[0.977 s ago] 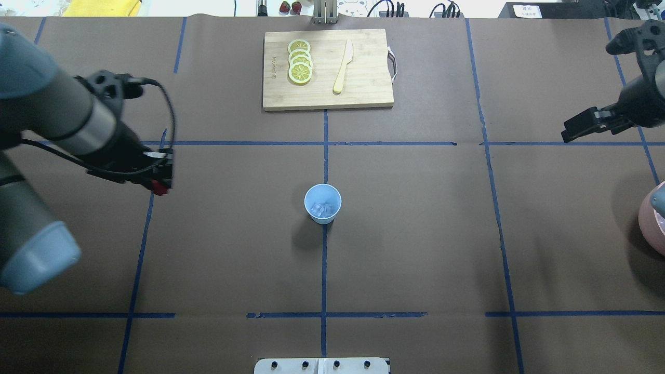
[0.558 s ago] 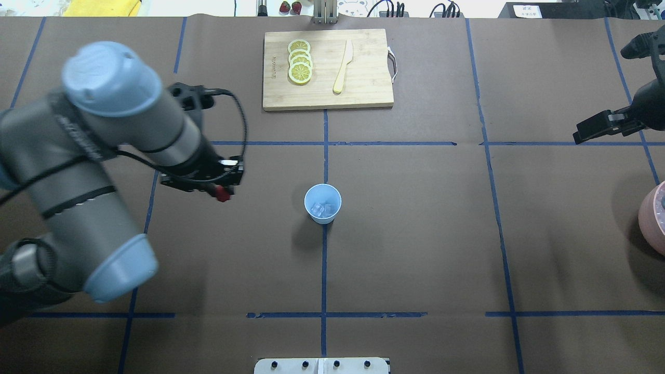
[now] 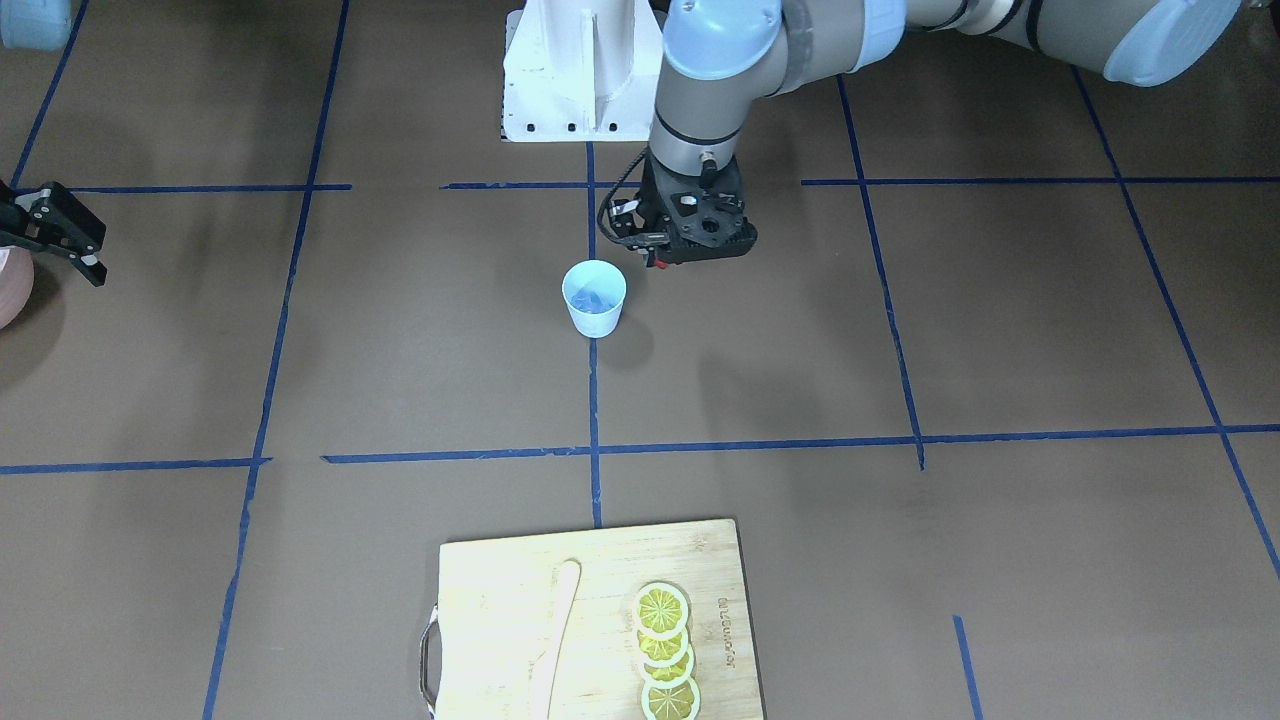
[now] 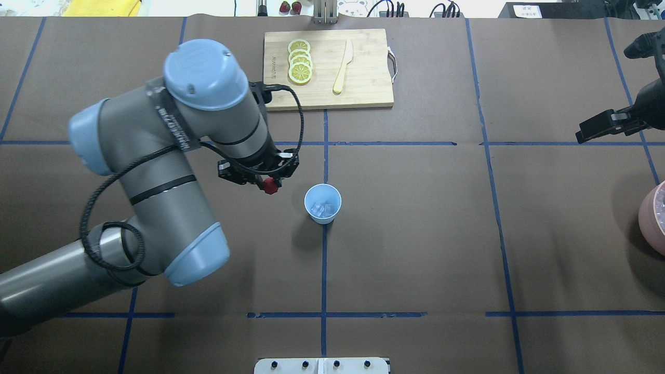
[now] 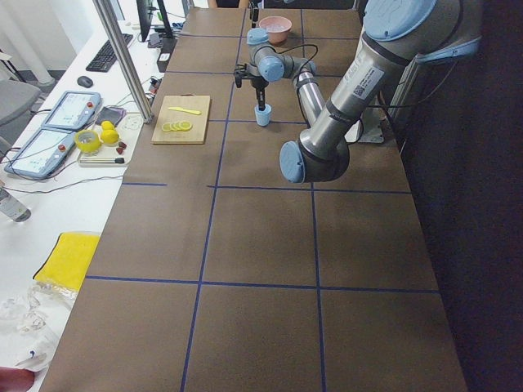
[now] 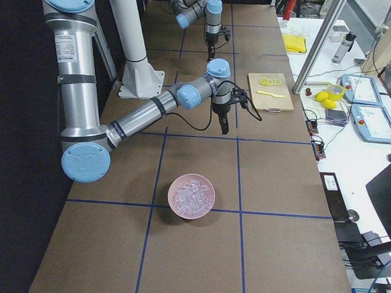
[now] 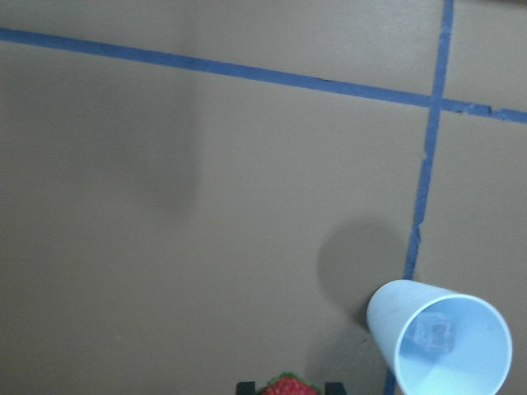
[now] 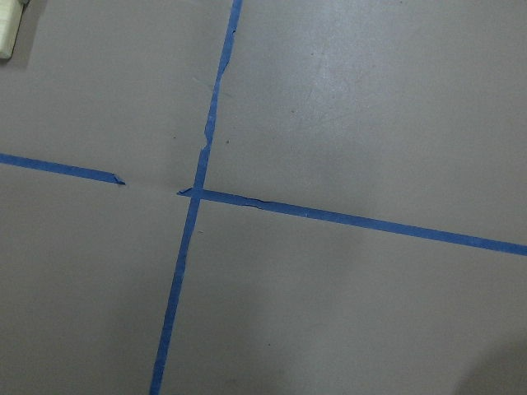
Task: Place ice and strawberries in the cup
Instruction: 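Carry the strawberry in the left gripper over the light-blue cup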
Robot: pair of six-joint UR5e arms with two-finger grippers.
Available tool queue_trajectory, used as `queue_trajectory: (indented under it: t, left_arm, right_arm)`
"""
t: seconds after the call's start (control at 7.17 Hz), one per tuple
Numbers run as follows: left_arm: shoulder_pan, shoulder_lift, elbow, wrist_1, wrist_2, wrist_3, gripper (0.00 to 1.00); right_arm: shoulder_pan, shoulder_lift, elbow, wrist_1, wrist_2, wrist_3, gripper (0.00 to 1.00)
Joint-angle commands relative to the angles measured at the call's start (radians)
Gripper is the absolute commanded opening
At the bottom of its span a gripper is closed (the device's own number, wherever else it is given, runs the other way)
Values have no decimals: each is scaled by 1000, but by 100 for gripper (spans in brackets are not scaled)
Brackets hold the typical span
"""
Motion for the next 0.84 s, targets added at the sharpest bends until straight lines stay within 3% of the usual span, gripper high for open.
queue_trajectory:
  t: [0.0, 0.28, 0.7]
  left_arm:
    - [36, -81, 87, -8, 14, -55, 1]
    - [45, -145, 166, -13, 14, -73, 1]
    - [56, -142, 194, -33, 15, -70, 1]
  right_arm:
    - [-1, 1, 0, 0, 0, 0, 100]
    - [-1, 1, -1, 0, 0, 1, 100]
    - [-1, 1, -1, 0, 0, 1, 100]
